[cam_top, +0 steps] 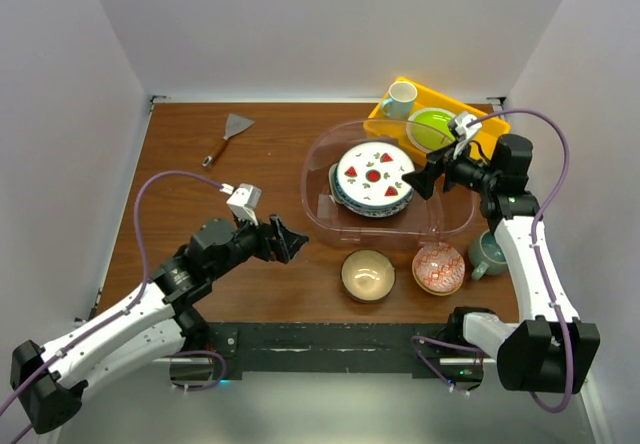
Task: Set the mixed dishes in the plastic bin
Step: Place the plate in the plastic bin.
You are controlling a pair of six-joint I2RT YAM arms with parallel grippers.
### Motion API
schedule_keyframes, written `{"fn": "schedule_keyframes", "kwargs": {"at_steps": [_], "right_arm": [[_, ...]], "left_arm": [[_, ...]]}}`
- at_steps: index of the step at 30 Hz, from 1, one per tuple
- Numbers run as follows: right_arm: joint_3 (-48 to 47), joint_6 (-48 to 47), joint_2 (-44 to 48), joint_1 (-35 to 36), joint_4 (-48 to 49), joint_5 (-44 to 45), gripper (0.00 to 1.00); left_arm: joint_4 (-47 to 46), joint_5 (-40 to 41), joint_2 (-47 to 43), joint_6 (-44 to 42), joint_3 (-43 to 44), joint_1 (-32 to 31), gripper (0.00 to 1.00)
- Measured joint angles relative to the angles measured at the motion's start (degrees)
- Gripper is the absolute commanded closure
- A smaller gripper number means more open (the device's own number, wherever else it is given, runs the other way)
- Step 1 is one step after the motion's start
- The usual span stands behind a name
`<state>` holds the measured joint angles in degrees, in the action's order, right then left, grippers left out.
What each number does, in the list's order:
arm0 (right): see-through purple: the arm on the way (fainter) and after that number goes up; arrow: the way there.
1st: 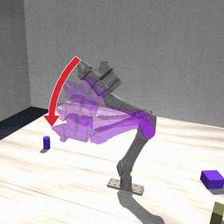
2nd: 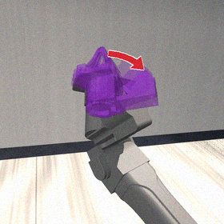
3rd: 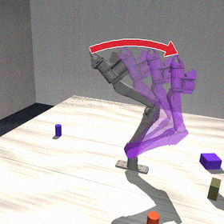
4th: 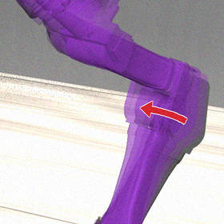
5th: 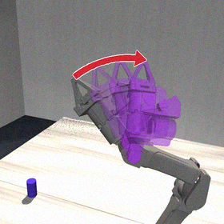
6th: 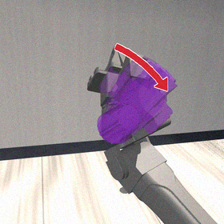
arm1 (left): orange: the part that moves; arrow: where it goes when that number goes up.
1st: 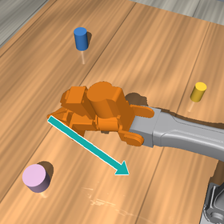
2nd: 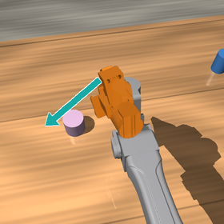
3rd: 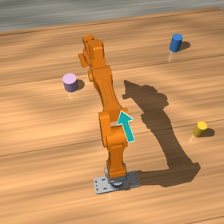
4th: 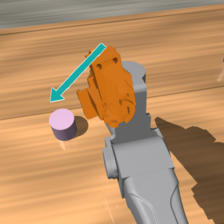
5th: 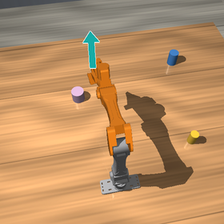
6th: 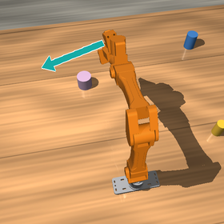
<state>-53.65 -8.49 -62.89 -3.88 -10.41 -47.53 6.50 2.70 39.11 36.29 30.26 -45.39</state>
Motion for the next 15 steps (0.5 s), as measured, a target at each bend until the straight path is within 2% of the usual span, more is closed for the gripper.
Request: {"fn": "schedule_keyframes", "kwargs": {"at_steps": [7,10,15], "right_arm": [[0.3,-0.6,0.3,0.0,0.1,-3.7,0.02],[0.3,-0.7,0.3,0.0,0.1,-4.5,0.02],[0.3,-1.2,0.3,0.0,-0.2,-4.5,0.02]], "left_arm": [[-8.3,-6.1,3.0,13.0,-10.6,-1.0,0.00],[-9.9,-4.5,5.9,17.9,-12.6,-6.9,0.00],[-11.1,1.9,15.2,25.3,-11.1,-19.0,0.00]]}}
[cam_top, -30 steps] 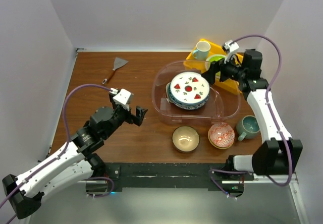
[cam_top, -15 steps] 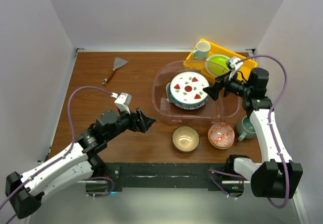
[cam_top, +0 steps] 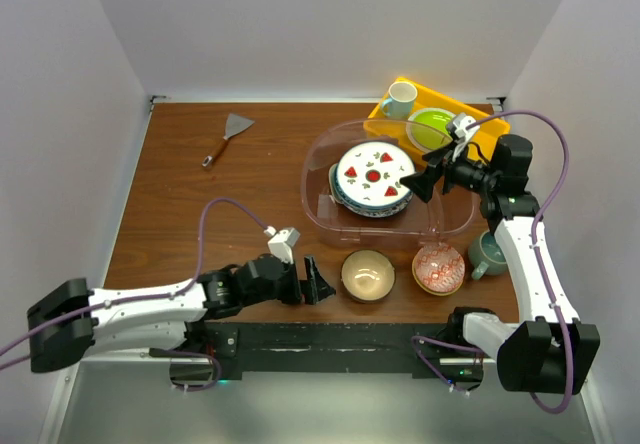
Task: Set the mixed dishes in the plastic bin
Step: Place the plate in the plastic bin.
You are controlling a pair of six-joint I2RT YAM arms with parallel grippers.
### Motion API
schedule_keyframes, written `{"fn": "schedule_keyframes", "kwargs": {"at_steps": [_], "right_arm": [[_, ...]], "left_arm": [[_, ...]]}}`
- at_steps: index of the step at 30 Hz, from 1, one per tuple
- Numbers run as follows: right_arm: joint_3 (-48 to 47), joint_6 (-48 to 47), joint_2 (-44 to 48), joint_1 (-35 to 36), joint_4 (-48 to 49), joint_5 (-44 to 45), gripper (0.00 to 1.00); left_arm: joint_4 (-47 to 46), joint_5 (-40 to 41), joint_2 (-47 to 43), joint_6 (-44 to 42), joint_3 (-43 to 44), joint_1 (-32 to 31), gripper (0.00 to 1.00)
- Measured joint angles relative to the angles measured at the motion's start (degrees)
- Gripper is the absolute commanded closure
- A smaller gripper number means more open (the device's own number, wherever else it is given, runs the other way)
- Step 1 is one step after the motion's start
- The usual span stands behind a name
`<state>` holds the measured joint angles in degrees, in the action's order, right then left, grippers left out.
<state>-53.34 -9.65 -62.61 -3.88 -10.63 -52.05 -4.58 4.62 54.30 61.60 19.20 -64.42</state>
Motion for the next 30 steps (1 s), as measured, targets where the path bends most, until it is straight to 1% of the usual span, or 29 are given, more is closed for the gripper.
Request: {"fn": "schedule_keyframes", "kwargs": {"at_steps": [3,7,8,9,10,11,12,13,14,16,17,19,21,23,25,26,27,28,29,30], "right_arm": [[0.0,-0.2,0.0,0.0,-0.1,0.0,0.02],[0.0,-0.3,0.1,0.0,-0.1,0.0,0.02],[0.0,-0.3,0.2,0.0,-0.1,0.0,0.02],[0.0,-0.3,0.2,0.0,-0.1,0.0,0.02],[0.0,-0.3,0.3,0.0,-0.1,0.0,0.02],[0.0,-0.3,0.3,0.0,-0.1,-0.1,0.02],[0.0,-0.3,0.4,0.0,-0.1,-0.1,0.02],[0.0,-0.3,0.4,0.0,-0.1,-0.1,0.02],[0.0,-0.3,0.4,0.0,-0.1,-0.1,0.02],[0.0,-0.3,0.4,0.0,-0.1,-0.1,0.02],[0.0,-0.3,0.4,0.0,-0.1,-0.1,0.02],[0.0,-0.3,0.4,0.0,-0.1,-0.1,0.02],[0.0,-0.3,0.4,0.0,-0.1,-0.1,0.02],[0.0,-0.3,0.4,0.0,-0.1,-0.1,0.02],[0.0,-0.3,0.4,0.0,-0.1,-0.1,0.02],[0.0,-0.3,0.4,0.0,-0.1,-0.1,0.02],[0.0,-0.3,0.3,0.0,-0.1,-0.1,0.02],[0.0,-0.3,0.3,0.0,-0.1,-0.1,0.02],[0.0,-0.3,0.3,0.0,-0.1,-0.1,0.02],[0.0,-0.3,0.3,0.0,-0.1,-0.1,0.02]], "left_arm": [[3.1,4.8,7.4,4.5,4.5,-4.2,0.01],[8.6,10.0,15.2,9.7,12.7,-7.3,0.03],[9.6,11.2,16.7,10.9,14.5,-7.9,0.06],[10.3,12.1,17.5,11.6,15.6,-8.4,0.12],[10.8,12.9,18.0,12.5,16.3,-8.8,0.13],[11.8,13.8,18.4,13.5,17.1,-9.2,0.18],[13.4,14.7,19.0,14.5,18.0,-9.5,0.20],[15.1,15.4,19.7,15.8,18.8,-9.6,0.21],[16.7,16.0,20.5,16.5,19.8,-9.7,0.26],[21.1,17.4,23.1,18.4,22.8,-9.9,0.27],[23.2,18.1,24.8,19.0,24.7,-9.9,0.30],[25.3,18.8,26.7,19.9,26.8,-9.9,0.30],[26.8,19.7,28.1,20.4,28.4,-9.9,0.33],[27.9,20.5,29.1,20.8,29.6,-9.9,0.43],[28.7,21.2,29.9,21.2,30.4,-9.9,0.44],[29.4,21.5,30.5,21.4,30.9,-9.9,0.48],[29.7,21.7,31.0,21.5,31.3,-9.9,0.49],[30.1,21.9,31.5,21.8,31.6,-9.9,0.53],[30.3,22.1,32.3,22.0,32.1,-9.9,0.54],[30.3,22.2,32.7,22.1,32.3,-9.9,0.59]]}}
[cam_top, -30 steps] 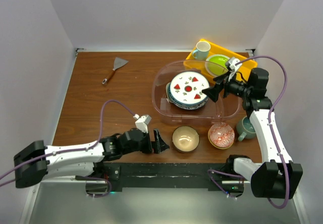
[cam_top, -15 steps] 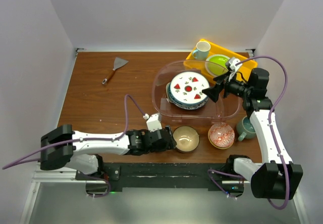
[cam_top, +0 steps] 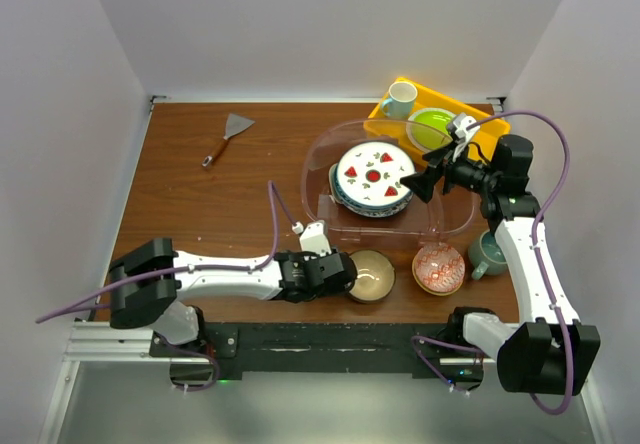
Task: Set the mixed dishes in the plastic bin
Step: Place the plate in the plastic bin, then pick up the bowl from the center of the board.
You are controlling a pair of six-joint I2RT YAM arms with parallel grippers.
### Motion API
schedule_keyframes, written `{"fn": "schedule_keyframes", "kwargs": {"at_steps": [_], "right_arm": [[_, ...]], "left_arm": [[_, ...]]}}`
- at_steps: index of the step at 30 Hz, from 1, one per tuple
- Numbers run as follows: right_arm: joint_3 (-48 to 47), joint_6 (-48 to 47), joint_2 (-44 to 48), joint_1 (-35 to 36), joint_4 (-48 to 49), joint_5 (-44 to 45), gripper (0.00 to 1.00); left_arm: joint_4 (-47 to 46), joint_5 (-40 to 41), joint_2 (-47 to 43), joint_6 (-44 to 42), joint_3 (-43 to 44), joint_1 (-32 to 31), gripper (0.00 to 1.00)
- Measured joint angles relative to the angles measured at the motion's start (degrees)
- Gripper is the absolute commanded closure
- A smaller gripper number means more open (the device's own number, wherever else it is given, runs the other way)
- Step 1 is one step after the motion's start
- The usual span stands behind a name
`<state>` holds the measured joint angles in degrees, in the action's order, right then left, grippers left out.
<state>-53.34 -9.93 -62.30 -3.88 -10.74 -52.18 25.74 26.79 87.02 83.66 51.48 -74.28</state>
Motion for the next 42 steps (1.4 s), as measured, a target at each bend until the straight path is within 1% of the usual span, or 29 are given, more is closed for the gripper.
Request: {"fn": "schedule_keyframes", "kwargs": {"at_steps": [3,4,5,7,9,13,17,21,24,27,35,42], "right_arm": [[0.0,0.0,-0.1,0.0,0.0,0.0,0.02],[0.0,0.0,-0.2,0.0,0.0,0.0,0.02],[0.0,0.0,-0.3,0.0,0.0,0.0,0.02],[0.0,0.0,-0.4,0.0,0.0,0.0,0.02],[0.0,0.0,-0.4,0.0,0.0,-0.1,0.02],[0.0,-0.2,-0.7,0.0,0.0,-0.6,0.02],[0.0,-0.8,-1.2,0.0,-0.8,-1.6,0.02],[0.0,-1.8,-1.2,0.0,-1.8,-2.8,0.02],[0.0,-2.5,-1.2,0.0,-2.2,-4.2,0.02],[0.0,-3.3,-1.2,0.0,-2.5,-5.8,0.02],[0.0,-8.3,-1.4,0.0,-5.7,-11.8,0.02],[-0.1,-14.7,-1.4,0.0,-10.2,-16.9,0.02]], "left_arm": [[-0.7,0.3,1.2,0.5,0.7,0.0,0.72],[-1.0,0.4,1.6,0.7,0.9,0.0,0.80],[-1.1,0.5,1.9,0.9,1.1,0.0,0.85],[-1.4,0.7,2.5,0.9,1.4,0.0,0.90],[-0.7,1.1,2.9,0.5,1.4,0.0,0.92],[-0.9,1.1,2.6,-0.3,1.2,0.0,1.00],[-2.5,1.2,0.1,-2.8,-1.6,0.0,1.00],[-2.3,1.7,-3.1,-8.1,-3.8,0.0,1.00],[-2.6,2.0,-5.7,-13.9,-5.6,0.0,1.00],[-4.5,1.6,-9.1,-21.4,-8.3,0.0,1.00],[-8.9,-2.9,-17.0,-39.8,-13.4,0.0,1.00],[-9.4,-5.2,-22.0,-50.4,-14.8,0.0,1.00]]}}
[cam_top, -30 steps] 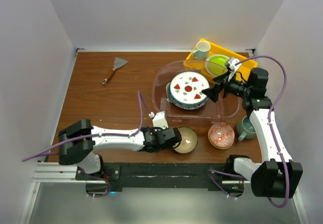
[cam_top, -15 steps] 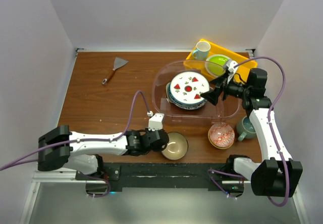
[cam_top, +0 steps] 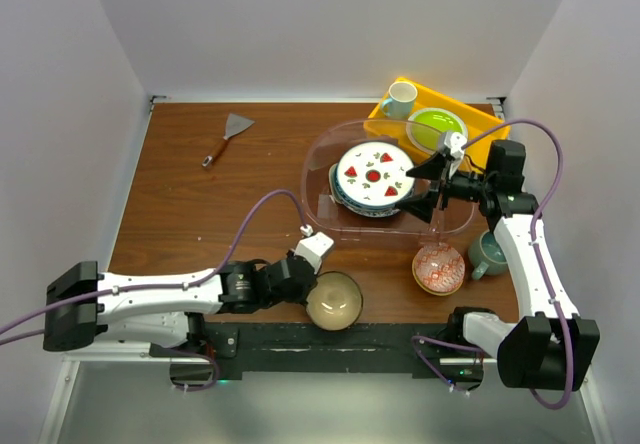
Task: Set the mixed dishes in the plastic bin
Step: Pick up the bowl from the center of the board.
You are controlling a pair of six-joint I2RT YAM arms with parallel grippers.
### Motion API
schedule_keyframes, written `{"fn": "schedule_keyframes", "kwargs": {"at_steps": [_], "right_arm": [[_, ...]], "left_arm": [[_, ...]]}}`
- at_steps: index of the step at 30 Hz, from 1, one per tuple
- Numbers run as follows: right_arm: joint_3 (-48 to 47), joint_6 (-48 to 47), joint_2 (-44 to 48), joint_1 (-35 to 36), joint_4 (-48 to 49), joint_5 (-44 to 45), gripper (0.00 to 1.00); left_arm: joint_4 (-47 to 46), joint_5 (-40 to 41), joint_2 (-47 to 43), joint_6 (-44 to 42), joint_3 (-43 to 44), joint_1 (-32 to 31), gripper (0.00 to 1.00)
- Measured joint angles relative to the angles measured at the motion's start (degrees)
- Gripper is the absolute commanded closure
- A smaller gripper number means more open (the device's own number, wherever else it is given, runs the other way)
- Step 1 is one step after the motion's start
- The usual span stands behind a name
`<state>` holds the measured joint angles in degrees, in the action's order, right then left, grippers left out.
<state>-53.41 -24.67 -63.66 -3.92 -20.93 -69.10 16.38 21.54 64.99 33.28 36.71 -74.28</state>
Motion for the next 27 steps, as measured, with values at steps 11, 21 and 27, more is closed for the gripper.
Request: {"fn": "schedule_keyframes", "kwargs": {"at_steps": [11,21,27], "right_arm": [[0.0,-5.2,0.0,0.7,-4.0,-1.1,0.02],[0.0,-6.5,-0.1,1.4,-5.3,-1.1,0.02],[-0.1,-7.0,-0.1,1.8,-5.6,-1.0,0.02]], "left_arm": [[1.7,-3.1,-6.2,-12.4,0.0,0.0,1.00],[2.5,-7.3,-11.2,-19.7,1.2,0.4,1.00],[2.7,-8.3,-12.2,-21.9,3.5,1.0,1.00]]}}
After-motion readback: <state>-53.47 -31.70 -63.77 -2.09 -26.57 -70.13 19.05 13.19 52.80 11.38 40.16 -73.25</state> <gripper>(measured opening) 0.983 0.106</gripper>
